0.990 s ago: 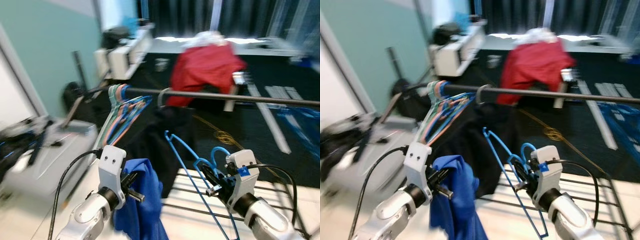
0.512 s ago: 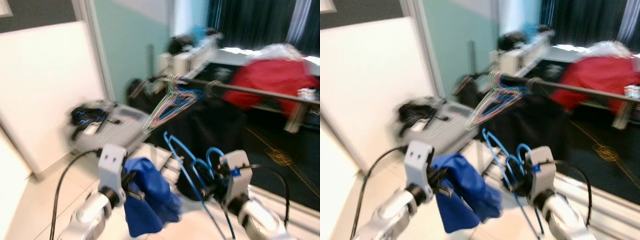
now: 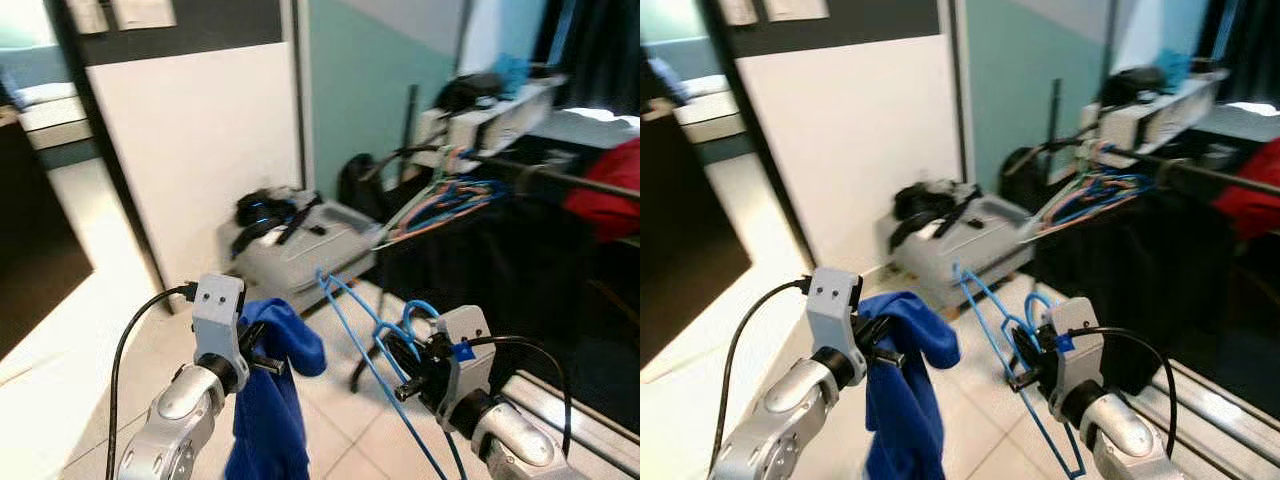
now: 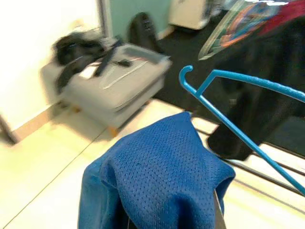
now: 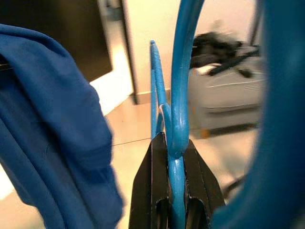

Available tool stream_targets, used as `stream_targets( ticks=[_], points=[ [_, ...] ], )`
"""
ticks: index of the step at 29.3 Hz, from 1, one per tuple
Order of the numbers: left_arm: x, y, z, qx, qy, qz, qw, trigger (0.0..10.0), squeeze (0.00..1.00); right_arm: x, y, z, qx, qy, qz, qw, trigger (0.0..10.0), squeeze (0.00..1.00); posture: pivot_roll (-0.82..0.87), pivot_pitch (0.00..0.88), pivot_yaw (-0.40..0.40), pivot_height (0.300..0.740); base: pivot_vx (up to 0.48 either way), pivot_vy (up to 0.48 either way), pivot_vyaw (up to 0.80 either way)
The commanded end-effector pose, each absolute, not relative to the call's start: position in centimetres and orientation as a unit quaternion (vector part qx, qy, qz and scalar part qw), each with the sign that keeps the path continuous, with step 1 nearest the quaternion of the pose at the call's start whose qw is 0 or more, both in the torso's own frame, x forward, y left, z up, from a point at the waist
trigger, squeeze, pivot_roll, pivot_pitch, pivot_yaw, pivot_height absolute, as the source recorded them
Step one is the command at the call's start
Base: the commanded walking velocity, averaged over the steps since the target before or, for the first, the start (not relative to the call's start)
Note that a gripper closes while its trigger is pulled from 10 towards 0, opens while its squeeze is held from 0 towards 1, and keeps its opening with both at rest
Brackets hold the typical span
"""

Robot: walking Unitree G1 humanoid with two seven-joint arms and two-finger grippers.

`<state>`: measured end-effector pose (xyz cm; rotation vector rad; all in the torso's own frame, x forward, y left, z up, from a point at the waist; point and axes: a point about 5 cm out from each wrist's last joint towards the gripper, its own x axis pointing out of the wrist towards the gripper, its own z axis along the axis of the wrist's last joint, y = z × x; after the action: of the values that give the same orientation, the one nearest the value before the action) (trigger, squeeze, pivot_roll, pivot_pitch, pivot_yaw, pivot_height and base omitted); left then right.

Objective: Hang hanger

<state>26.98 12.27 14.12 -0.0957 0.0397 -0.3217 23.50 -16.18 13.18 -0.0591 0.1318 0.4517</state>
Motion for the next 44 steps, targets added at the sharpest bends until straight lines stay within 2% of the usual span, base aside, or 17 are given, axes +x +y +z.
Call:
stream_targets(
  ticks=[1, 10, 12, 13, 17, 26, 34, 39, 44],
  points=[
    [27.0, 12.3, 13.9, -0.056, 0.024, -0.162, 0.985, 10.0, 0.0, 23.7, -16.1, 13.3, -0.036, 0.059, 0.228, 0.971, 10.0, 0.0, -0.08, 0.0, 0.019, 0.74, 0.0, 0.0, 0.78],
    [27.6, 11.8, 13.6, -0.082, 0.035, -0.17, 0.981, 10.0, 0.0, 23.8, -15.6, 12.9, -0.04, 0.064, 0.245, 0.966, 10.0, 0.0, -0.05, 0.0, -0.008, 0.74, 0.0, 0.0, 0.78],
    [27.8, 11.7, 13.6, -0.083, 0.034, -0.167, 0.982, 10.0, 0.0, 23.9, -15.6, 12.7, -0.04, 0.067, 0.25, 0.965, 10.0, 0.0, -0.03, 0.0, -0.035, 0.74, 0.0, 0.0, 0.77],
    [27.9, 11.5, 13.5, -0.083, 0.032, -0.156, 0.984, 10.0, 0.0, 24.1, -15.5, 12.5, -0.043, 0.072, 0.26, 0.962, 10.0, 0.0, 0.0, 0.0, -0.078, 0.74, 0.0, 0.0, 0.77],
    [28.5, 10.9, 13.5, -0.078, 0.023, -0.137, 0.987, 10.0, 0.0, 25.2, -15.9, 12.0, -0.048, 0.08, 0.271, 0.958, 10.0, 0.0, 0.04, 0.0, -0.111, 0.74, 0.0, 0.0, 0.78],
    [28.7, 11.3, 12.9, -0.112, 0.035, -0.138, 0.984, 10.0, 0.0, 27.4, -17.6, 12.0, -0.044, 0.071, 0.22, 0.972, 10.0, 0.0, 0.04, 0.0, -0.091, 0.74, 0.0, 0.0, 0.78],
    [28.7, 11.2, 13.4, -0.087, 0.02, -0.158, 0.983, 10.0, 0.0, 26.9, -17.5, 11.8, -0.046, 0.068, 0.218, 0.973, 10.0, 0.0, 0.01, 0.0, -0.054, 0.74, 0.0, 0.0, 0.78],
    [29.4, 13.2, 13.6, -0.075, 0.009, -0.125, 0.989, 10.0, 0.0, 26.7, -18.0, 11.7, -0.036, 0.065, 0.21, 0.975, 10.0, 0.0, 0.02, 0.0, -0.05, 0.74, 0.0, 0.0, 0.78],
    [29.3, 13.7, 13.6, -0.073, 0.006, -0.112, 0.991, 10.0, 0.0, 27.2, -17.6, 11.6, -0.043, 0.061, 0.219, 0.973, 10.0, 0.0, 0.03, 0.0, -0.056, 0.74, 0.0, 0.0, 0.78]
  ],
)
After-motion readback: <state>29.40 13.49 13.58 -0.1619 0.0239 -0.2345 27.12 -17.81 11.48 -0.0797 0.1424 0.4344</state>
